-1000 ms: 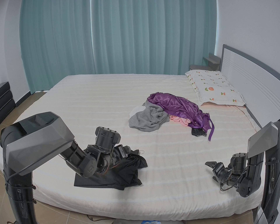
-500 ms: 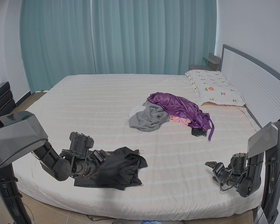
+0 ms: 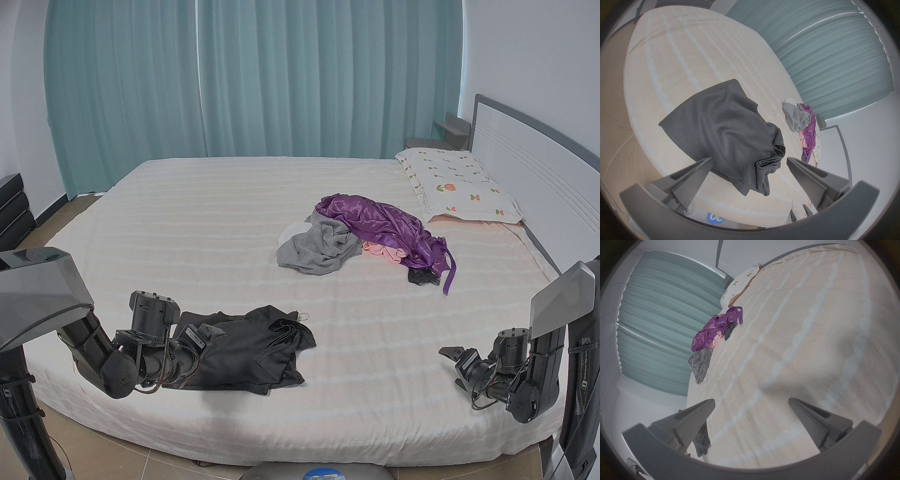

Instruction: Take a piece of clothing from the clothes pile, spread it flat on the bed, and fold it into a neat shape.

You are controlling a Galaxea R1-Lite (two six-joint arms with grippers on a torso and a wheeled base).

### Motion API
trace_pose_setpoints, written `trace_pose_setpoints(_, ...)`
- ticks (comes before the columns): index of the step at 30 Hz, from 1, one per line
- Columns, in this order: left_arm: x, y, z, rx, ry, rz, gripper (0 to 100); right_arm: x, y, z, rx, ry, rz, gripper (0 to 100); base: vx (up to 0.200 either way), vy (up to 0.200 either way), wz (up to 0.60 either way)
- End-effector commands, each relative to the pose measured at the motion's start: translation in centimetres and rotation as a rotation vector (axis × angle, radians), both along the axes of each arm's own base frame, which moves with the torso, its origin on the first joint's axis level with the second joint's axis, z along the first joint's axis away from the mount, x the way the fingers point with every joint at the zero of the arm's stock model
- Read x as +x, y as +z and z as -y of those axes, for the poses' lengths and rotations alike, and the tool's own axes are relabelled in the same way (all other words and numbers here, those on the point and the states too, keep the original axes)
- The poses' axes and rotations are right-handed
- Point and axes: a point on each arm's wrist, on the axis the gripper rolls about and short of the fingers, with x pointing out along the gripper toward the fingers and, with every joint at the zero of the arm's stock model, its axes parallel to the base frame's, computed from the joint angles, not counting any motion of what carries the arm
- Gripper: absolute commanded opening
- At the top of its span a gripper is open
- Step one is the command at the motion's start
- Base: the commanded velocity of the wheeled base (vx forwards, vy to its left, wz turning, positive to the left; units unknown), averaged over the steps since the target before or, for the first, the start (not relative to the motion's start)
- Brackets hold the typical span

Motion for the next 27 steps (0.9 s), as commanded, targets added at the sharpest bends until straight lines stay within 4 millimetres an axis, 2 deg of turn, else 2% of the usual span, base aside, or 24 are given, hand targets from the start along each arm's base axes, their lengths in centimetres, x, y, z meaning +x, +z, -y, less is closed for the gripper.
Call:
trace_pose_setpoints(1,-0.3,-0.5,-0.1,0.002,0.0,-0.01,100,0.0,0.1,0.0,0.001,0.001,0.012,100,0.0,0.0,0.0)
trace_pose_setpoints(7,-0.3,-0.6,-0.1,-0.017,0.017,-0.015,100,0.0,0.0,0.0,-0.01,0.01,0.01,100,0.0,0.0,0.0)
trace_pose_setpoints(22,-0.6,-0.7,-0.6,-0.077,0.018,0.028,100,0.4,0.3,0.0,-0.006,0.007,0.031,100,0.0,0.2,0.0)
trace_pose_setpoints(26,-0.5,-0.8,-0.6,-0.076,0.017,0.027,100,0.1,1.1,-1.5,-0.008,0.057,0.056,100,0.0,0.2,0.0)
trace_pose_setpoints(27,-0.5,-0.8,-0.6,-0.075,0.017,0.025,100,-0.2,1.6,-2.5,-0.007,0.093,0.07,100,0.0,0.2,0.0)
